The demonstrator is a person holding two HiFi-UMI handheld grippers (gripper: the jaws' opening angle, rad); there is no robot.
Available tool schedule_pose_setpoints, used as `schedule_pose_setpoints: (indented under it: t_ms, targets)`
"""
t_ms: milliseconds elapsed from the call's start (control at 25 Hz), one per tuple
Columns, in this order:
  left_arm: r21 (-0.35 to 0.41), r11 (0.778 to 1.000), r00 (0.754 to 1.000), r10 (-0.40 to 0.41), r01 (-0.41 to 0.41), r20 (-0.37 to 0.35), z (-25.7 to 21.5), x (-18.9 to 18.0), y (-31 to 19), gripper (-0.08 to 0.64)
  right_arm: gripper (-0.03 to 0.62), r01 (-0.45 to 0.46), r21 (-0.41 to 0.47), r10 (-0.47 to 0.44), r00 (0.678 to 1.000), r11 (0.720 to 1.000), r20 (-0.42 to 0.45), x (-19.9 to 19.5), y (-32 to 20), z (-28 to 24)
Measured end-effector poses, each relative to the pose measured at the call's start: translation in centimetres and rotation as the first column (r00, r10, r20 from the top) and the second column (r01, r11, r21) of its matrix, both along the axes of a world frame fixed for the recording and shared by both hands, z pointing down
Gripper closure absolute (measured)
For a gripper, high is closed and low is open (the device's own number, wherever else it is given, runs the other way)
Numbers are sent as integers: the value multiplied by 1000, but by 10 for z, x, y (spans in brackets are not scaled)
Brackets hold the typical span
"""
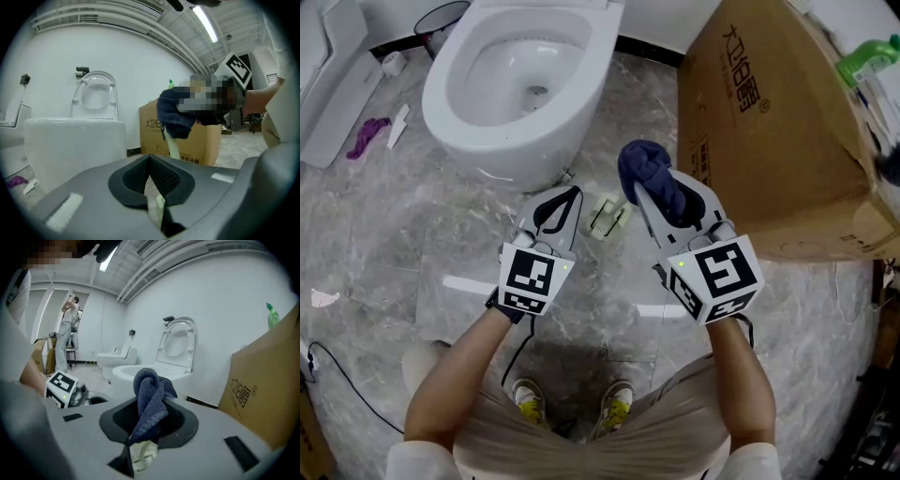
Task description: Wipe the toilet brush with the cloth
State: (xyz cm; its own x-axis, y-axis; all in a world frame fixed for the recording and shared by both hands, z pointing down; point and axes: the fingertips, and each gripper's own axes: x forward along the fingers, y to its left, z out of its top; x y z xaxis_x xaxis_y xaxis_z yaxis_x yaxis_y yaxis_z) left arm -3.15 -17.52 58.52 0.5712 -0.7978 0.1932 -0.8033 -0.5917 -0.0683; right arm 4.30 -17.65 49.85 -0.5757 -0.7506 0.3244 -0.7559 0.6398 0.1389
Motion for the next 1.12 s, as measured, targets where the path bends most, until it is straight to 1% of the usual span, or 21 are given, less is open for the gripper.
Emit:
schedule_pose_setpoints:
  t_ms: [80, 160, 280, 360, 440, 560, 680, 880, 1120]
  targets:
    - [2, 1000, 1000, 6, -6, 5, 0, 1, 2, 558, 489, -35, 19, 35, 998, 999, 43, 7, -8, -10]
    - [8, 1000, 1000, 12, -12, 12, -1, 3, 2, 558, 489, -57, 35, 54, 996, 998, 65, 11, -14, -15]
    - [17, 1000, 1000, 16, -17, 22, -3, 6, 2, 558, 489, -78, 49, 74, 994, 996, 74, 13, -16, -17]
    - [17, 1000, 1000, 13, -13, 17, -5, 5, 1, 558, 489, -85, 45, 82, 995, 995, 64, 11, -17, -15]
    - [17, 1000, 1000, 11, -11, 8, -6, 6, 0, 558, 489, -86, 25, 84, 996, 996, 43, 9, -19, -6]
    - [18, 1000, 1000, 18, -18, 9, -5, 9, 1, 558, 489, -86, -26, 86, 996, 996, 12, 11, -19, 14]
    - [21, 1000, 1000, 19, -19, 15, -6, 9, 2, 558, 489, -81, -64, 81, 997, 995, 5, 10, -16, 27]
    - [33, 999, 1000, 25, -25, -1, -13, 14, 2, 558, 489, -60, -116, 58, 998, 991, -23, 8, -9, 46]
    - [22, 1000, 1000, 17, -17, -2, -8, 12, 0, 558, 489, -38, -169, 32, 999, 985, -40, 4, -2, 70]
